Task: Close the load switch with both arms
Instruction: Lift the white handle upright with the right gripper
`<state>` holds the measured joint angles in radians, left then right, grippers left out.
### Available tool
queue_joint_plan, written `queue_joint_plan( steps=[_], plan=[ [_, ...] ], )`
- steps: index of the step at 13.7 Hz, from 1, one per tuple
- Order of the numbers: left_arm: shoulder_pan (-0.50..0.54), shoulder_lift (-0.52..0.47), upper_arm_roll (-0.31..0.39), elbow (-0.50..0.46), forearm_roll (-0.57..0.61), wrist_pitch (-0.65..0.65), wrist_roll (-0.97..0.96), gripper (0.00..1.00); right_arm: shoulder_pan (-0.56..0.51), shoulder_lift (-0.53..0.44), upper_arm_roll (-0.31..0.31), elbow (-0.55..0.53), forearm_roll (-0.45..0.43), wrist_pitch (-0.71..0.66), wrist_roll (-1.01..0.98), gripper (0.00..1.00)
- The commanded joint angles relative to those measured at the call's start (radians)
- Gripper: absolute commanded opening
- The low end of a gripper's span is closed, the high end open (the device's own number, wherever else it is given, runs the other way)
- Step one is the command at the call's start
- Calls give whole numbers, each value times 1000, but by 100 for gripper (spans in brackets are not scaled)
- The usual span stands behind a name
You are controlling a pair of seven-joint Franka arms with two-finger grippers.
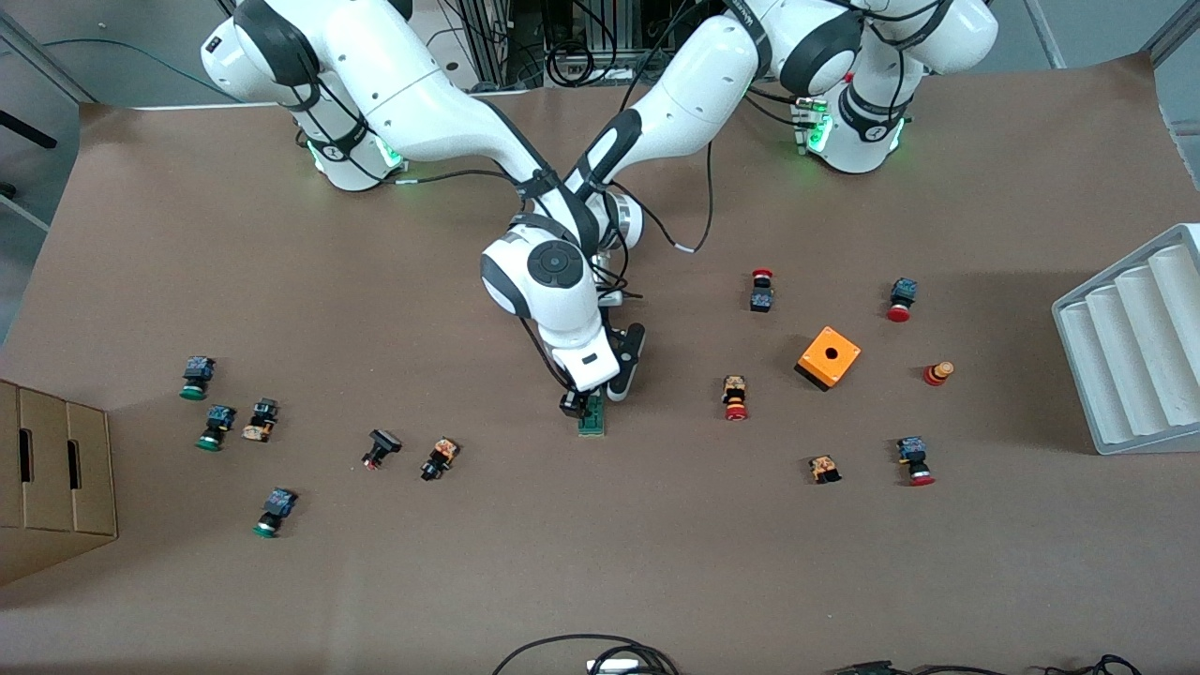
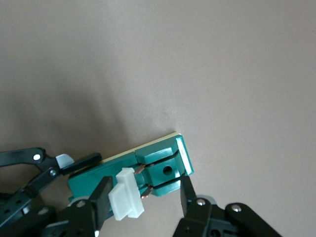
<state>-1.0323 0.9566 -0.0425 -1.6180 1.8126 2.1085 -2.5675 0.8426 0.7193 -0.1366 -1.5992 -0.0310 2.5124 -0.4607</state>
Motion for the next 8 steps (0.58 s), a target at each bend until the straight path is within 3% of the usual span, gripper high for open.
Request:
queue_joint_plan(
  steps=[1,8],
  plan=[
    [-9,14,9,15,16,-5,-20,58,-14,9,-9,18,-32,25,-3,62],
    [-9,13,10,15,16,-5,-20,58,-30,8,-9,25,-30,26,-3,62]
  ],
)
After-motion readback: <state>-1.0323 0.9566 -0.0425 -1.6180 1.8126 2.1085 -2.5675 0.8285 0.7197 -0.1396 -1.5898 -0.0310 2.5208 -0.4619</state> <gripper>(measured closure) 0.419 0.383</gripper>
